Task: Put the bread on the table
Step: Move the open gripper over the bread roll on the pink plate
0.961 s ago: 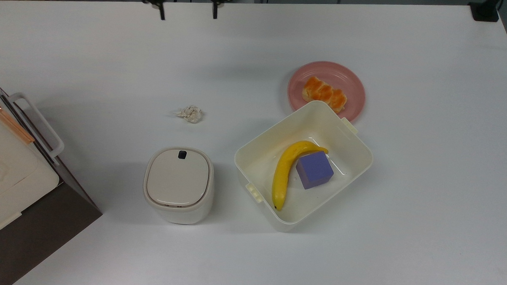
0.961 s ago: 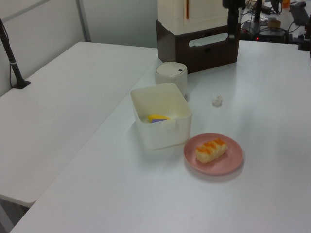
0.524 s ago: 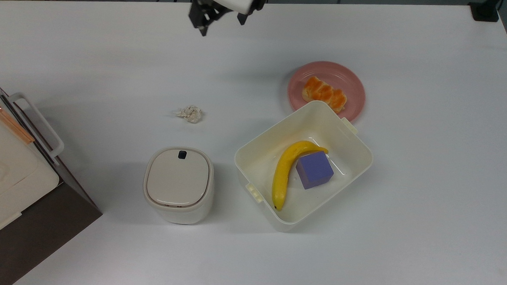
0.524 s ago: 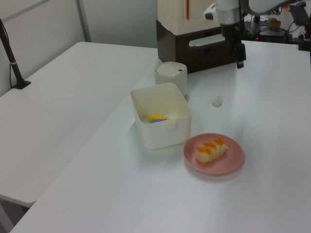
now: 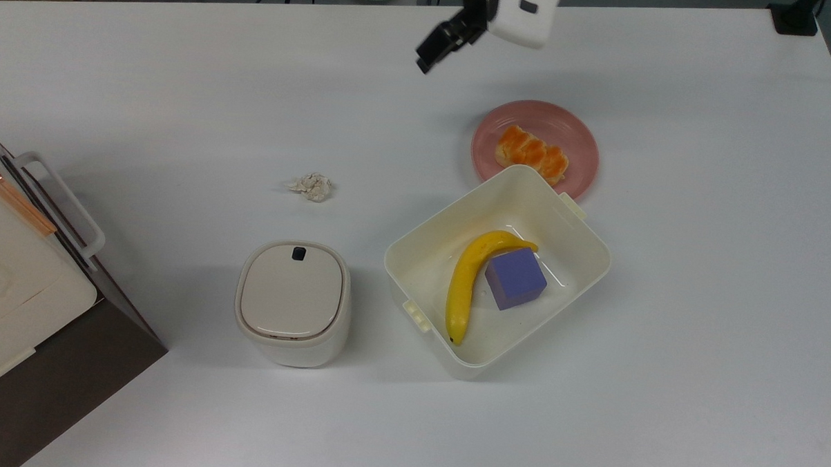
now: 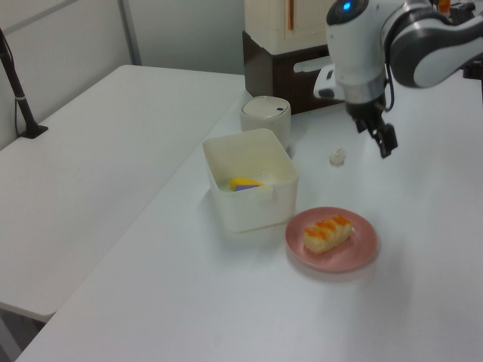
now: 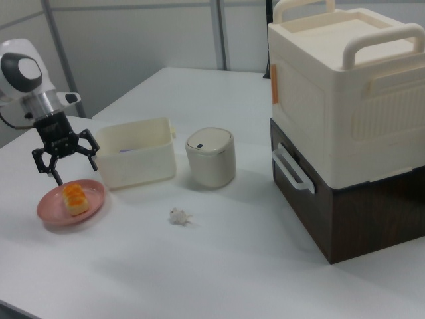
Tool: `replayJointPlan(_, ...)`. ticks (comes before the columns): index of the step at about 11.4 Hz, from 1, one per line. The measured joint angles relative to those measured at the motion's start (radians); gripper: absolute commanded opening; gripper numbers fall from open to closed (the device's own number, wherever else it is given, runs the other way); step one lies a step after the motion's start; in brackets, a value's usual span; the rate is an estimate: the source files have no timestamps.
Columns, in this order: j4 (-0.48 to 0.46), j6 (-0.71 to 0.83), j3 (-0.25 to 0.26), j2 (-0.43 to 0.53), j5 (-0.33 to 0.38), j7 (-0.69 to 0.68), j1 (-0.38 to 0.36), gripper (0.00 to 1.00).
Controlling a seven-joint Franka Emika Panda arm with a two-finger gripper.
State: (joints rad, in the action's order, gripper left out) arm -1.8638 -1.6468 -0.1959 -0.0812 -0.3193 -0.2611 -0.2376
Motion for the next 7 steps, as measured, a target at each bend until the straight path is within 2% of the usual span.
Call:
replayJointPlan(1,-0.001,-0.041,0.000,-0.034,-0.012,0.062,-0.021,1.00)
replayJointPlan(4,0.002,-0.181,-0.023,-0.180,-0.137,0.389,-0.086,1.00)
replayJointPlan(5,0.006,-0.191,-0.046,-0.212,-0.162,0.462,-0.094,1.00)
replayJointPlan(7,0.017,-0.192,-0.089,-0.225,-0.170,0.520,-0.096,1.00)
